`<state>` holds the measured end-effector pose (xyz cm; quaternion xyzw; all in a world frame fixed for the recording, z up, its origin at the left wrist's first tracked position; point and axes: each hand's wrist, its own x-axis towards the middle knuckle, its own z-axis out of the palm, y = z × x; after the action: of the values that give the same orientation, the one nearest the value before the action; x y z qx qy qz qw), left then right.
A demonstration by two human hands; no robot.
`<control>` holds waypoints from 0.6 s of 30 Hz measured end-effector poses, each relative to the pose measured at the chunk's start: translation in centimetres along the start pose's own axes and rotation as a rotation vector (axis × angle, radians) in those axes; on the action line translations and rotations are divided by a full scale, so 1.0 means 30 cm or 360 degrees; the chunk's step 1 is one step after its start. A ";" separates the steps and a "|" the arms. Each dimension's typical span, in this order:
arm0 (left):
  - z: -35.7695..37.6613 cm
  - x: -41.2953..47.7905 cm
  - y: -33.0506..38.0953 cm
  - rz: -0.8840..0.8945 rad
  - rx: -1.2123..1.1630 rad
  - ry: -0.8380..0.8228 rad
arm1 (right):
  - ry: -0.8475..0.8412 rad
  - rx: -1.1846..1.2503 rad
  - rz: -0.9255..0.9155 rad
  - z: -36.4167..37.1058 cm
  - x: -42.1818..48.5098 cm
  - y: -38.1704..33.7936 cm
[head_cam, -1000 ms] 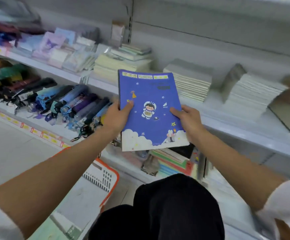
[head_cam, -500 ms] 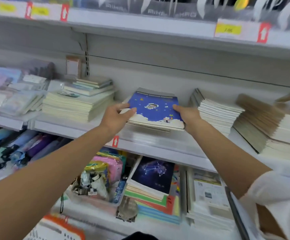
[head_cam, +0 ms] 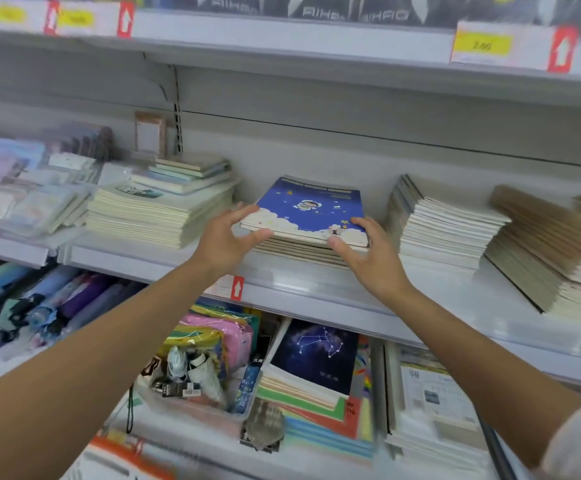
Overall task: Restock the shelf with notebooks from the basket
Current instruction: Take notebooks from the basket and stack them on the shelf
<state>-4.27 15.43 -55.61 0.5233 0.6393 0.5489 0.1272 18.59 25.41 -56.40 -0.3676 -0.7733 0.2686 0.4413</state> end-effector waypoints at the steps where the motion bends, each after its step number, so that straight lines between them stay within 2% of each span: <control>1: 0.002 0.025 -0.008 -0.0022 0.0005 -0.0002 | 0.0001 -0.0007 0.0024 0.010 0.023 0.005; 5: 0.027 0.105 -0.033 -0.0111 -0.0023 -0.0007 | -0.0023 0.0030 0.0173 0.032 0.104 0.021; 12: 0.056 0.193 -0.061 -0.0154 -0.0080 -0.0034 | 0.0040 -0.0035 0.0208 0.066 0.144 0.056; 18: 0.100 0.220 -0.088 -0.0140 -0.0296 0.0034 | 0.0020 0.0201 0.0259 0.072 0.174 0.067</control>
<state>-6.22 22.87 -56.20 0.4748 0.6093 0.6052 0.1924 15.59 30.59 -56.35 -0.4022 -0.7196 0.3494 0.4453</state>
